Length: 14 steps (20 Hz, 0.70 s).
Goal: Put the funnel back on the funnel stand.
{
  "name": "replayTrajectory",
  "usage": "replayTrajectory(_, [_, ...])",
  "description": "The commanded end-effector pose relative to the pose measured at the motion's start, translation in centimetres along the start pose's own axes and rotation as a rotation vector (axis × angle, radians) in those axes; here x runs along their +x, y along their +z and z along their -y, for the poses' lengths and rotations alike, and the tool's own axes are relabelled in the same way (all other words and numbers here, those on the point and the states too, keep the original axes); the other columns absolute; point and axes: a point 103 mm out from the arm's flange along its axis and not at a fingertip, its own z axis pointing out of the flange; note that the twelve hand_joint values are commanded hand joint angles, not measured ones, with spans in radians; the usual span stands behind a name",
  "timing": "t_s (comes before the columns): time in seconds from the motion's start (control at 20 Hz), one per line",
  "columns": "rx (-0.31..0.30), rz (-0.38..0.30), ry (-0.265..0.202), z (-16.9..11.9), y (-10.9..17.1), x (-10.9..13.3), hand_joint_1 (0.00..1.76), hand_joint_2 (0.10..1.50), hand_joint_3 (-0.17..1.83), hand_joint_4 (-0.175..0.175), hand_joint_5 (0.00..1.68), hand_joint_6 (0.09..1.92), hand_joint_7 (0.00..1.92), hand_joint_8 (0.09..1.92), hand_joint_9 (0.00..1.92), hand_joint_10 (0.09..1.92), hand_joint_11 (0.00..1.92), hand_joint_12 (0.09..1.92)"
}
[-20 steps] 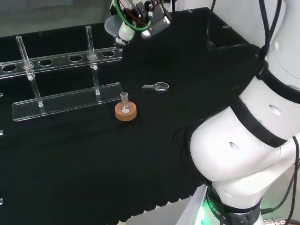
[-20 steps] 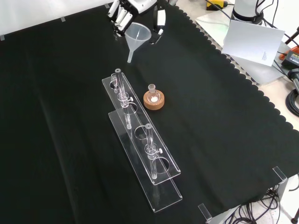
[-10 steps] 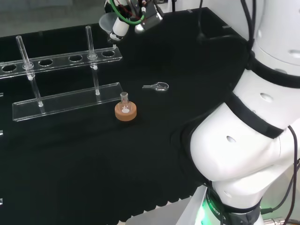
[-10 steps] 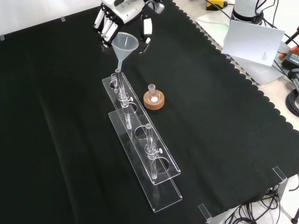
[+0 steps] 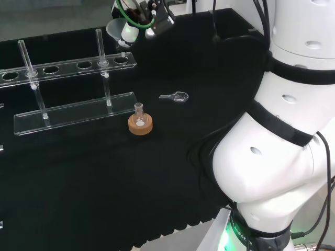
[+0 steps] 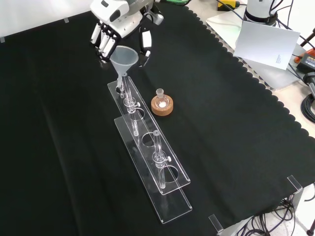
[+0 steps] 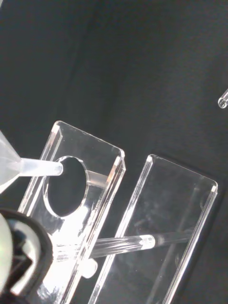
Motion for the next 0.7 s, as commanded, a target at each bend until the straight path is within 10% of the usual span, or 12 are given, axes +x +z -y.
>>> replayTrajectory(0.05, [0.015, 0.000, -0.002, -0.4, 0.6, -0.3, 0.91, 0.66, 0.65, -0.019, 0.63, 0.73, 0.74, 0.70, 1.12, 0.38, 0.66, 1.23])
replayTrajectory(0.7, [0.057, -0.007, -0.007, -1.5, 2.4, 0.1, 0.91, 0.66, 0.65, -0.021, 0.62, 0.72, 0.73, 0.70, 1.11, 0.38, 0.65, 1.23])
